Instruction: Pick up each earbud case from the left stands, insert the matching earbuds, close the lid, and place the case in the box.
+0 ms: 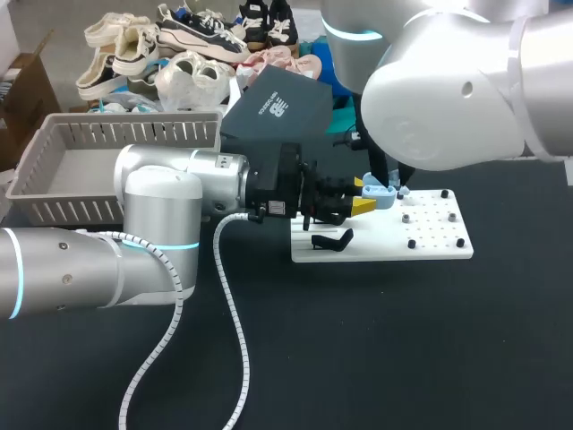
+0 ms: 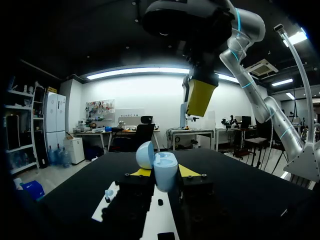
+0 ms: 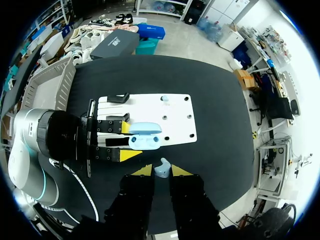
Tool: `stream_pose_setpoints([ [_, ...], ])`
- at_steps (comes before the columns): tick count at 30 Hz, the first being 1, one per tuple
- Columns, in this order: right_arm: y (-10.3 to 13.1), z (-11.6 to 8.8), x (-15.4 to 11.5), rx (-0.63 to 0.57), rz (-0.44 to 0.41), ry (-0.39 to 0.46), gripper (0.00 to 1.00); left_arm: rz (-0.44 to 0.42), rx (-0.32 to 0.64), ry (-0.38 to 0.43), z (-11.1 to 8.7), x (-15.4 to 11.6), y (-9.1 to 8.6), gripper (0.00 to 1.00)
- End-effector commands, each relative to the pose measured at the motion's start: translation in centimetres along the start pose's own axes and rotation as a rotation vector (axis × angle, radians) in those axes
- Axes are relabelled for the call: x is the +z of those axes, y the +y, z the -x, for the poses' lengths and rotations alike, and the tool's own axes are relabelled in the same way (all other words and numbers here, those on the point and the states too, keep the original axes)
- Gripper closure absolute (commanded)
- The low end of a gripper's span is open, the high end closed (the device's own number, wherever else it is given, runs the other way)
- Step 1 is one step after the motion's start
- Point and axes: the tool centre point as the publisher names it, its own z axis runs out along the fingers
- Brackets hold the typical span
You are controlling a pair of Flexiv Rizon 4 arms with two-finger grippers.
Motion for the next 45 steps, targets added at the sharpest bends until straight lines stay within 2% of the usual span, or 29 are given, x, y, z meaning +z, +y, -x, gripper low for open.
stream_pose_setpoints([
  [1,0.4,0.6,-0.6,0.132,0.019,0.062,1.00,0.003,0.001,0.000,-0.1,0.1,0.0,1.00],
  [4,0.6,1.0,-1.0,0.207,0.045,0.096,1.00,0.003,0.001,0.000,-0.1,0.1,0.0,1.00],
  [8,1.0,1.0,-1.1,0.231,0.053,0.111,1.00,0.003,0.001,0.000,-0.1,0.1,0.0,1.00],
  [17,2.0,1.0,0.0,0.226,0.064,0.136,1.00,0.003,0.001,0.000,-0.1,0.1,0.0,1.00],
  [45,2.2,2.5,2.5,0.255,0.049,0.151,1.00,0.003,0.001,0.000,-0.1,0.1,0.0,1.00],
])
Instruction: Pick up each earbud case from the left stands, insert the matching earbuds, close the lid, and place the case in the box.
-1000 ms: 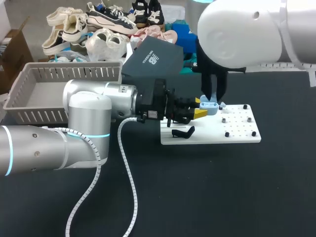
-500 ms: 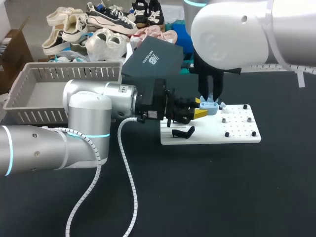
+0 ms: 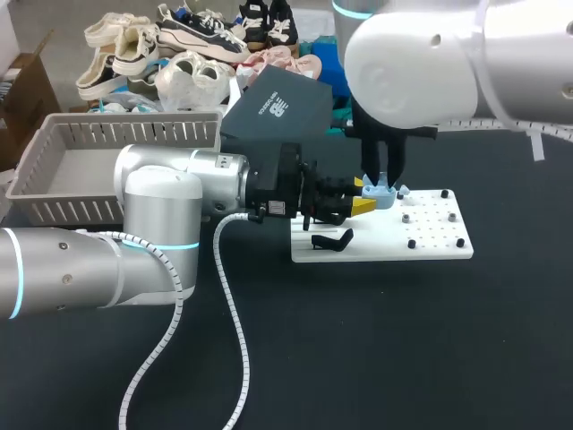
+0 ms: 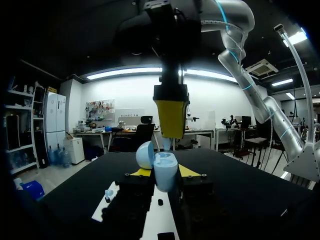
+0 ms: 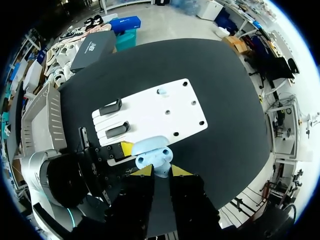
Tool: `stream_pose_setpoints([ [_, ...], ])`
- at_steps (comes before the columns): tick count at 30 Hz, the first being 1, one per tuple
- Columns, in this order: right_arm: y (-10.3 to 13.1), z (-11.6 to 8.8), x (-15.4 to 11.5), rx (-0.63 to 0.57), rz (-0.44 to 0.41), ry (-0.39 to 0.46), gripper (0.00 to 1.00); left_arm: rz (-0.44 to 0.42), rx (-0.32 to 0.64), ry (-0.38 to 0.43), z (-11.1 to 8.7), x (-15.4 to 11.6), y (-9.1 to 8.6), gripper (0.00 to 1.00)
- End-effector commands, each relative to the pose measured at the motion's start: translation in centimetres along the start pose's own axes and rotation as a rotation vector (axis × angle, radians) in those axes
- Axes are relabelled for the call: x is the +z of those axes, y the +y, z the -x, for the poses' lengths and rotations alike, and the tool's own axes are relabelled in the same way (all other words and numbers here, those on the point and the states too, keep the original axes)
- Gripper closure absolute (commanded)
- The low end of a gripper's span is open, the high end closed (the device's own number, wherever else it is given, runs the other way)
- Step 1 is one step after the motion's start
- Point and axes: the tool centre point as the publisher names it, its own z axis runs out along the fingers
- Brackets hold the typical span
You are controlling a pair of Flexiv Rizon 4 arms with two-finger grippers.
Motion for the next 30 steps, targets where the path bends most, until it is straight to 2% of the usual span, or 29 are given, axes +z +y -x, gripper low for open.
stream_pose_setpoints([
  [1,0.3,0.3,0.2,0.003,-0.008,0.007,1.00,0.003,0.001,0.000,-0.1,0.1,0.0,1.00],
  [30,-0.2,0.8,1.5,0.041,-0.018,0.017,1.00,0.003,0.001,0.000,-0.1,0.1,0.0,1.00],
])
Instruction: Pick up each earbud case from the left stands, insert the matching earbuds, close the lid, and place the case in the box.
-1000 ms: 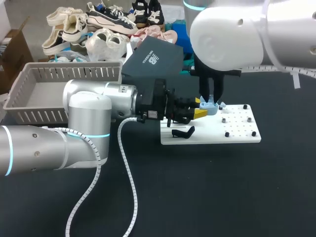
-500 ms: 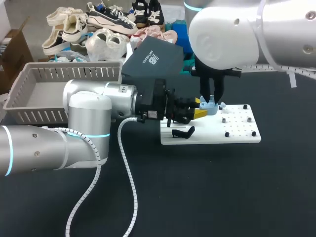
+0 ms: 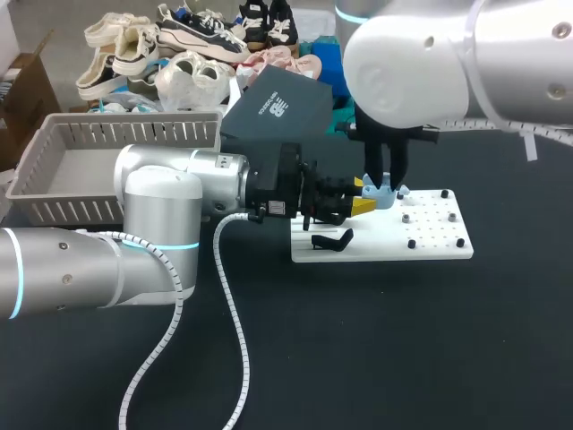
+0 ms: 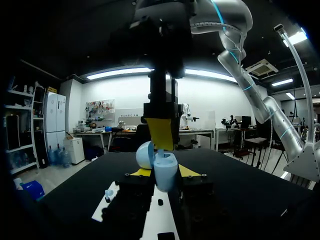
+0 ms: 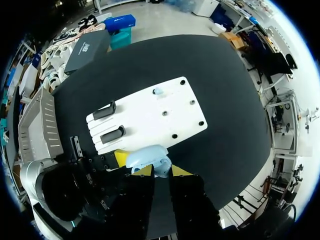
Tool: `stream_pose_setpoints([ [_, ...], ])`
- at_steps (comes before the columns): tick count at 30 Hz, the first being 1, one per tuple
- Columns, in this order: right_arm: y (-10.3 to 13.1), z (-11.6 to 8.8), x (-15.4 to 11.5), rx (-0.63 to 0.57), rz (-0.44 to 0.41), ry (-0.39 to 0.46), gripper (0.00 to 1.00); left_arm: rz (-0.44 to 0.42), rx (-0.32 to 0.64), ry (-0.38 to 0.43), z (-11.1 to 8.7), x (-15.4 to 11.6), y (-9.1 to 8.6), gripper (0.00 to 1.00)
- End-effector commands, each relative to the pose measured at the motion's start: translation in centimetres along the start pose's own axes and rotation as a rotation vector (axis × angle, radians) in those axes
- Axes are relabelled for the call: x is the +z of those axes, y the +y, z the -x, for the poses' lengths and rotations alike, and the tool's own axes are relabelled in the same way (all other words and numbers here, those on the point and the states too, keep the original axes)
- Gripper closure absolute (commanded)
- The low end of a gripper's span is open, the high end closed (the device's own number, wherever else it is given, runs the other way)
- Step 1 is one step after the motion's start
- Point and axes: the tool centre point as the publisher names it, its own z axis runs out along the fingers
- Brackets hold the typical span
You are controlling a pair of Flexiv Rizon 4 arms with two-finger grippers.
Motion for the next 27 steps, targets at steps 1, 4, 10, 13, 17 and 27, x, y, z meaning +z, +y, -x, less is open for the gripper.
stream_pose_setpoints([
  [1,0.1,0.0,0.2,0.007,-0.004,-0.002,1.00,0.003,0.001,0.000,-0.1,0.1,0.0,1.00],
  [4,0.0,0.0,0.4,0.011,-0.006,-0.003,1.00,0.003,0.001,0.000,-0.1,0.1,0.0,1.00],
  [10,0.0,0.0,0.4,0.012,-0.001,-0.002,0.72,0.003,0.001,0.000,-0.1,0.1,0.0,1.00],
  [13,-0.1,-0.1,0.3,0.009,0.006,-0.005,0.68,0.003,0.001,0.000,-0.1,0.1,0.0,1.00],
  [17,-0.2,-0.3,-0.1,0.009,0.024,-0.009,0.66,0.003,0.001,0.000,-0.1,0.1,0.0,1.00],
  [27,-2.7,-0.6,-2.7,0.016,0.168,-0.066,0.67,0.003,0.001,0.000,-0.1,0.1,0.0,1.00],
])
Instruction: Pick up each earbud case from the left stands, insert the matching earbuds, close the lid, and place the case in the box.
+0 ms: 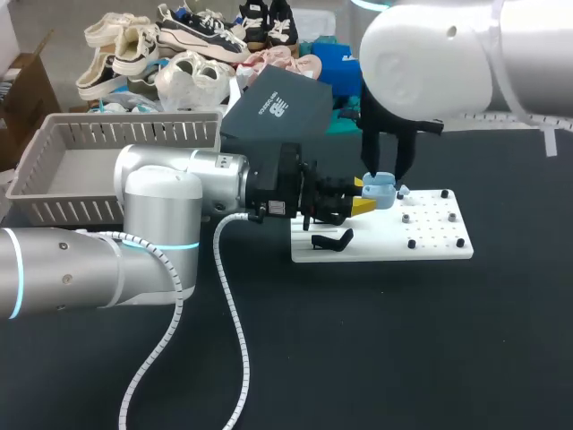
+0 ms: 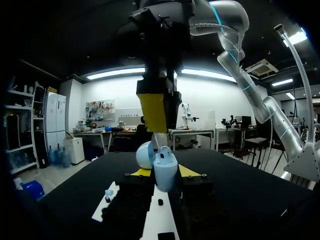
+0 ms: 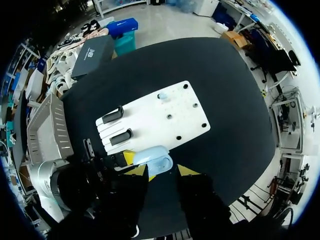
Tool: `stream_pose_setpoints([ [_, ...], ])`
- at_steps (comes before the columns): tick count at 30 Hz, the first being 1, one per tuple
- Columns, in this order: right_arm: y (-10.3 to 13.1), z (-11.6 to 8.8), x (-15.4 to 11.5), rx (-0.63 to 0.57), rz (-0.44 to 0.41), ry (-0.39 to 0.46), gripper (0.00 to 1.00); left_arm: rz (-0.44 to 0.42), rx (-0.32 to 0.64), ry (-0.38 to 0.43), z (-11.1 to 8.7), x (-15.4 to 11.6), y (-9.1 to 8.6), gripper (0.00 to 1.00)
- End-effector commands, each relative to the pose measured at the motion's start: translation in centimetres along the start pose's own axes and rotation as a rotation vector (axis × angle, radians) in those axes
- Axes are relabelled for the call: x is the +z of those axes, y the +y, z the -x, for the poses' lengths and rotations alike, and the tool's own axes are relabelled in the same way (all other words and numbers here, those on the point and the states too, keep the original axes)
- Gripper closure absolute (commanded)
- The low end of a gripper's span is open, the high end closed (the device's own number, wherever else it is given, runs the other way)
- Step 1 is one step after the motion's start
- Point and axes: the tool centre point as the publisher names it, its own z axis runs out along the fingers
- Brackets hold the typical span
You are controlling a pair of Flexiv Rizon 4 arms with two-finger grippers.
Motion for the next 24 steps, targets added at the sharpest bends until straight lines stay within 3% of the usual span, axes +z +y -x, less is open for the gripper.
stream_pose_setpoints([
  [1,-3.0,-0.9,-1.1,-0.005,0.110,-0.058,0.67,0.003,0.001,0.001,0.0,0.1,0.0,1.00],
  [4,-4.1,0.0,-1.4,-0.007,0.152,-0.089,0.67,0.003,0.001,0.001,0.0,0.1,0.0,1.00],
  [7,-5.1,1.1,-1.6,-0.009,0.196,-0.111,0.56,0.003,0.001,0.001,0.0,0.1,0.0,1.00],
  [12,-6.3,2.9,-1.6,-0.044,0.238,-0.155,0.52,0.003,0.001,0.001,0.0,0.1,0.0,1.00],
  [13,-6.8,3.5,-1.5,-0.064,0.244,-0.175,0.40,0.003,0.001,0.001,0.0,0.1,0.0,1.00],
  [19,-7.7,5.6,-0.9,-0.130,0.303,-0.217,0.40,0.003,0.001,0.001,0.0,0.1,0.0,1.00],
  [24,-7.9,6.9,0.5,-0.182,0.305,-0.200,0.38,0.003,0.001,0.001,0.0,0.1,0.0,1.00],
])
